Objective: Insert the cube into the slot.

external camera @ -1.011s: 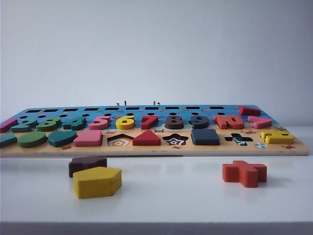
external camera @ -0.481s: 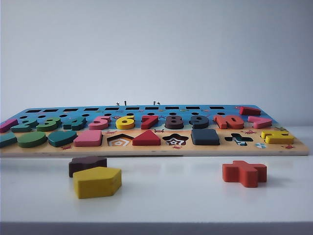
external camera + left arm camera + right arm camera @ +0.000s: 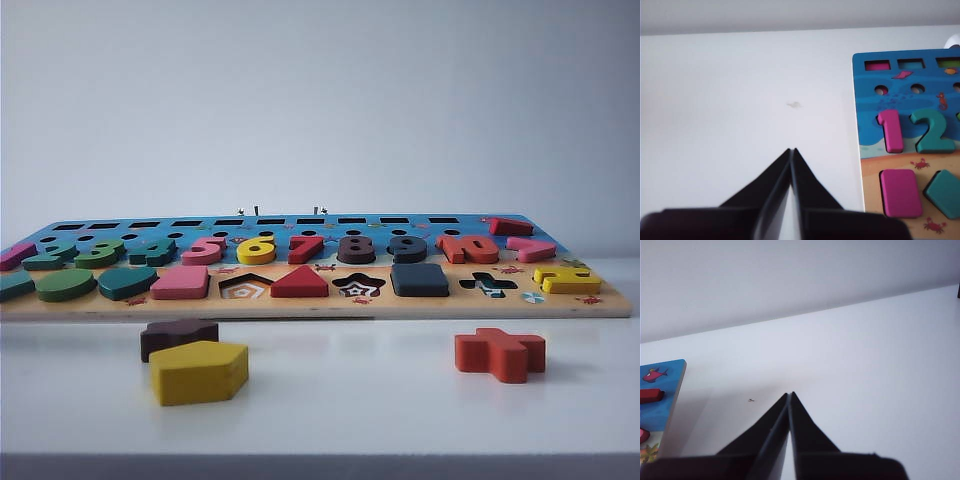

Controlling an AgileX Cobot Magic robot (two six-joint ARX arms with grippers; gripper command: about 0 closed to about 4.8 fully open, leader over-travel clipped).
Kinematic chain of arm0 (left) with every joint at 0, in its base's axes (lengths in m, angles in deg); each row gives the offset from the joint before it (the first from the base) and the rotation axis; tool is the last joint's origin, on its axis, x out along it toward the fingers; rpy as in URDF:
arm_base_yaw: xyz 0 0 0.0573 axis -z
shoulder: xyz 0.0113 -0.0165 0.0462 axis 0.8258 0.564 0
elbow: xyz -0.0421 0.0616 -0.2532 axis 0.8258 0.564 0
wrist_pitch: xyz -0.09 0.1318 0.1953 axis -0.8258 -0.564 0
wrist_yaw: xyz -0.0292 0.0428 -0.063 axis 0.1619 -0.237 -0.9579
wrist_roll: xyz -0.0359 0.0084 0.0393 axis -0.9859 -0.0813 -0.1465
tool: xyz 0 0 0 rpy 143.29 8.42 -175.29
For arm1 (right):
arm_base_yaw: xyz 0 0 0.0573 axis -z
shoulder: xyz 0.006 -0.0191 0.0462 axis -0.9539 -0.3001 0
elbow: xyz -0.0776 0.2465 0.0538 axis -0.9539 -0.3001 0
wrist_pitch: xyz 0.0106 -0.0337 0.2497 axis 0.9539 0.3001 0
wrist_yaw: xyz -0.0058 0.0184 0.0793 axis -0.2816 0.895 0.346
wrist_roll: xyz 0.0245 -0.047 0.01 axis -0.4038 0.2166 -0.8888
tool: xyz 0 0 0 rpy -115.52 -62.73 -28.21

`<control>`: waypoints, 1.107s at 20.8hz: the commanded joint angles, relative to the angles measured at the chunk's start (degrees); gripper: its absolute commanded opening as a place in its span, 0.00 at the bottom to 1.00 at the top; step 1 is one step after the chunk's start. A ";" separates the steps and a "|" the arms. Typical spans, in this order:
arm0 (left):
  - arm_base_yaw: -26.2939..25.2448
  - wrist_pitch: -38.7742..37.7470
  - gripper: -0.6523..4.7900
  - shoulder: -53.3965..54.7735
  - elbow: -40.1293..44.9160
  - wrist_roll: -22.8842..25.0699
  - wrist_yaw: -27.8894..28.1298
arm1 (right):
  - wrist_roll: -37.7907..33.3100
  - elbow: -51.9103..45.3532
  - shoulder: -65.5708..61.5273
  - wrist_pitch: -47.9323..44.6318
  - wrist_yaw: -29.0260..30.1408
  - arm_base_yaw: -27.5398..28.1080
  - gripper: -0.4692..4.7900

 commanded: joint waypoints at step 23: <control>-0.04 -0.98 0.15 0.02 0.42 0.22 -1.70 | 0.20 -0.22 0.11 -0.33 -0.17 0.07 0.09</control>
